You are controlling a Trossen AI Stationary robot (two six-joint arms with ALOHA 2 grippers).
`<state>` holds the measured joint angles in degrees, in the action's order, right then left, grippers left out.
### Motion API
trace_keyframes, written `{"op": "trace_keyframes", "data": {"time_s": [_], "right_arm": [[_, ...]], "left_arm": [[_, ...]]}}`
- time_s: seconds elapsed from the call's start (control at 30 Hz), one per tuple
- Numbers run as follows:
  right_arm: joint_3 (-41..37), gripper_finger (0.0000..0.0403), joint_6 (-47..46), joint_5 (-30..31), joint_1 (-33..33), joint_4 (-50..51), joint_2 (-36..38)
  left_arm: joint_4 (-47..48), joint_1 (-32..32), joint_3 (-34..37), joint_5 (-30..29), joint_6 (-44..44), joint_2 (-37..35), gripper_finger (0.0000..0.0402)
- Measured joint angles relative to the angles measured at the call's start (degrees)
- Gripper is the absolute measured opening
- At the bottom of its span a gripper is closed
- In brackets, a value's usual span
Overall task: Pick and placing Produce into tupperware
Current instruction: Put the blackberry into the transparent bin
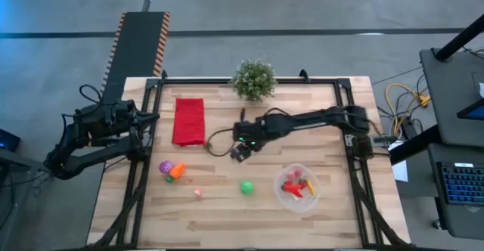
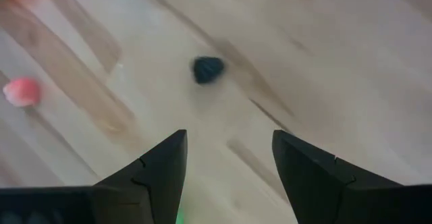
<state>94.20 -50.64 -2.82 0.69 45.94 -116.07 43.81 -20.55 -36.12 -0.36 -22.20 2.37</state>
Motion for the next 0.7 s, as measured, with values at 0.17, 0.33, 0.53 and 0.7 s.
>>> {"op": "trace_keyframes", "data": {"time_s": [0.17,0.33,0.53,0.7], "right_arm": [[9.94,0.0210,2.09,-2.11,-0.24,0.56,-8.77],[18.89,0.0210,1.82,-2.50,-0.48,2.55,-16.29],[28.60,0.0195,1.80,-1.17,-0.61,12.66,-23.57],[34.17,0.0177,2.18,3.06,-0.46,18.76,-26.60]], "left_arm": [[0.03,-0.01,0.00,-0.04,-1.26,0.00,0.0000],[0.09,0.01,0.00,-0.11,-1.52,0.00,0.0000],[0.09,0.01,0.00,-0.11,-1.51,0.00,0.0000],[0.18,-0.01,0.00,-0.11,-1.49,0.00,0.0000]]}}
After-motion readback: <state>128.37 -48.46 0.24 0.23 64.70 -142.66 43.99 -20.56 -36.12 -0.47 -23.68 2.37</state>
